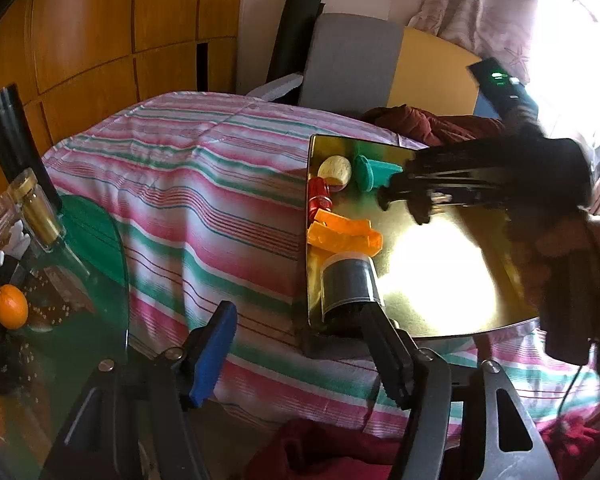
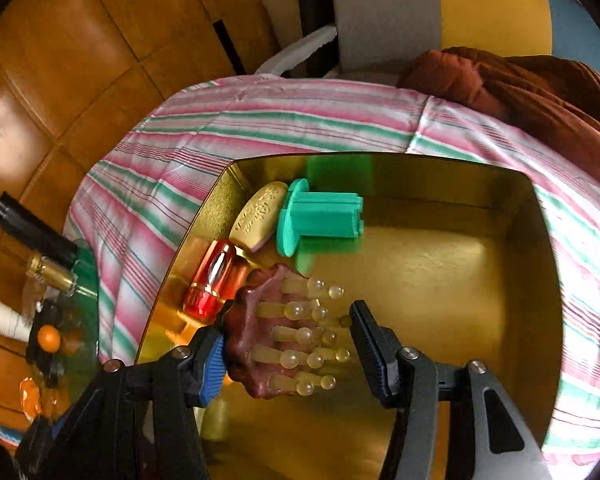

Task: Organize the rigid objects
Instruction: 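Carry the brown spiked comb into the tray and open the right gripper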

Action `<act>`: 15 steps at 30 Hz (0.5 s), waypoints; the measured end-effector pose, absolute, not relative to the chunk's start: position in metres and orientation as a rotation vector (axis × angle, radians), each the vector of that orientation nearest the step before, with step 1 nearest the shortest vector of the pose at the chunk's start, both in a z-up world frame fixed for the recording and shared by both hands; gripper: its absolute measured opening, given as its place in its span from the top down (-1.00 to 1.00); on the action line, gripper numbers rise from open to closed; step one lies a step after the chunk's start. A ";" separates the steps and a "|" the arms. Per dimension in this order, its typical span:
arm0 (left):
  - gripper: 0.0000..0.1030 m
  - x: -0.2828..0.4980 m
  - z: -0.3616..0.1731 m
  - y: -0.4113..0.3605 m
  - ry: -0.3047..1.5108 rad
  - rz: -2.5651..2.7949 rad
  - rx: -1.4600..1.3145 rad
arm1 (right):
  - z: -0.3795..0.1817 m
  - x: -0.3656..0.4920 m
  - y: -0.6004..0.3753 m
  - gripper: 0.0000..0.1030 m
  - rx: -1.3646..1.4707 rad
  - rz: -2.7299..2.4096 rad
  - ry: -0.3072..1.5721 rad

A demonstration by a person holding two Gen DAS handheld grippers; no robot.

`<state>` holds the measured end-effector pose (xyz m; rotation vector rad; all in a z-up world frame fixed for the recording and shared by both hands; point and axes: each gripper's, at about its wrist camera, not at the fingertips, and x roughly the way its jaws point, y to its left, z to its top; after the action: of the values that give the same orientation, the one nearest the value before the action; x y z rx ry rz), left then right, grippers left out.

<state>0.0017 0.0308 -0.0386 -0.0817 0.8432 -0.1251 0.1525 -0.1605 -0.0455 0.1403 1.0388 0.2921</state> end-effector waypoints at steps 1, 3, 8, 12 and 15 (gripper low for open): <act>-0.33 0.002 -0.040 0.032 0.847 -0.125 -0.086 | -0.049 0.156 -0.157 -0.10 0.133 0.283 1.046; -0.34 0.003 -0.042 0.034 0.855 -0.123 -0.097 | -0.063 0.165 -0.151 -0.10 0.128 0.284 1.076; -0.37 0.003 -0.043 0.036 0.860 -0.123 -0.108 | -0.073 0.175 -0.151 -0.13 0.155 0.276 1.097; -0.39 0.002 -0.043 0.035 0.858 -0.123 -0.110 | -0.065 0.170 -0.154 -0.37 0.184 0.315 1.076; -0.44 0.001 -0.041 0.034 0.850 -0.120 -0.107 | -0.054 0.162 -0.157 -0.48 0.195 0.335 1.042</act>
<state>0.0011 0.0339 -0.0412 -0.1066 0.8500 -0.1204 0.1616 -0.1567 -0.0537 0.1955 1.0420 0.3355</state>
